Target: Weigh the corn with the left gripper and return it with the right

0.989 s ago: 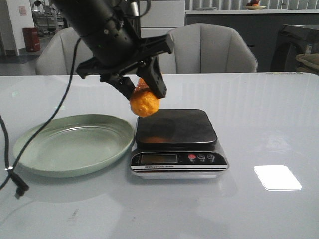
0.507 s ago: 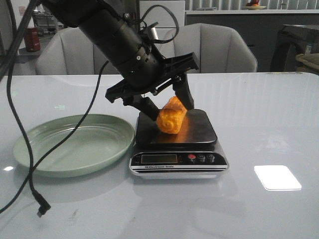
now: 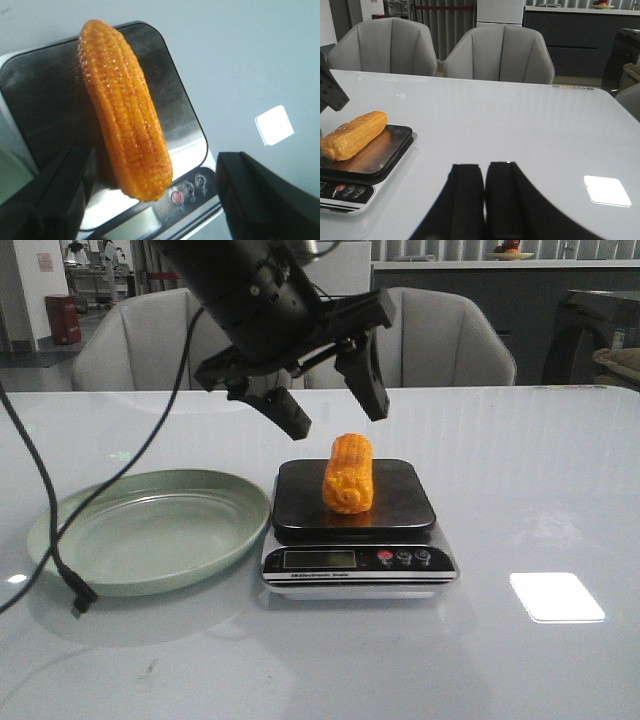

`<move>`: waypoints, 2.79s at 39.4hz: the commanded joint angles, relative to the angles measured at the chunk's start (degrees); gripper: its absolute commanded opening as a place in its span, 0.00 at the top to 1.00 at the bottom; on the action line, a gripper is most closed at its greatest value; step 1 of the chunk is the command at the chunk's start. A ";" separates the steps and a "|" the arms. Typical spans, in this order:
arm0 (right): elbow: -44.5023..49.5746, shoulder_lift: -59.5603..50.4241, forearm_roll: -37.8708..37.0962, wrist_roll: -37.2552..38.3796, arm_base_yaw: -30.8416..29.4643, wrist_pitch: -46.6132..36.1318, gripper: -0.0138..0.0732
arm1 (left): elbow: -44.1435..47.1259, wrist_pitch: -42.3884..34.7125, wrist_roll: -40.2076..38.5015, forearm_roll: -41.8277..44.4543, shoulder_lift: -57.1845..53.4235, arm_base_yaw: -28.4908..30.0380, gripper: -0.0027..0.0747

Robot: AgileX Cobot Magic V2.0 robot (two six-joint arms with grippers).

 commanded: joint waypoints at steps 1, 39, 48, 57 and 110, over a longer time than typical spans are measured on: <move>0.63 -1.16 -0.65 -0.10 -0.31 -4.68 0.64 | 2.07 -1.57 0.19 1.07 -7.84 0.02 0.27; 0.63 -1.16 -0.65 -0.10 -0.31 -4.68 0.64 | 49.56 -4.78 0.56 19.02 -77.42 1.19 0.28; 0.63 -1.16 -0.65 -0.10 -0.31 -4.68 0.64 | 56.95 -2.25 0.56 20.48 -92.19 1.19 0.53; 0.63 -1.16 -0.65 -0.10 -0.31 -4.68 0.64 | 62.43 -4.27 0.56 20.55 -102.79 1.19 0.80; -23.91 21.80 0.75 -0.31 -0.31 10.96 0.64 | 62.55 -4.16 0.56 20.55 -105.56 1.19 0.80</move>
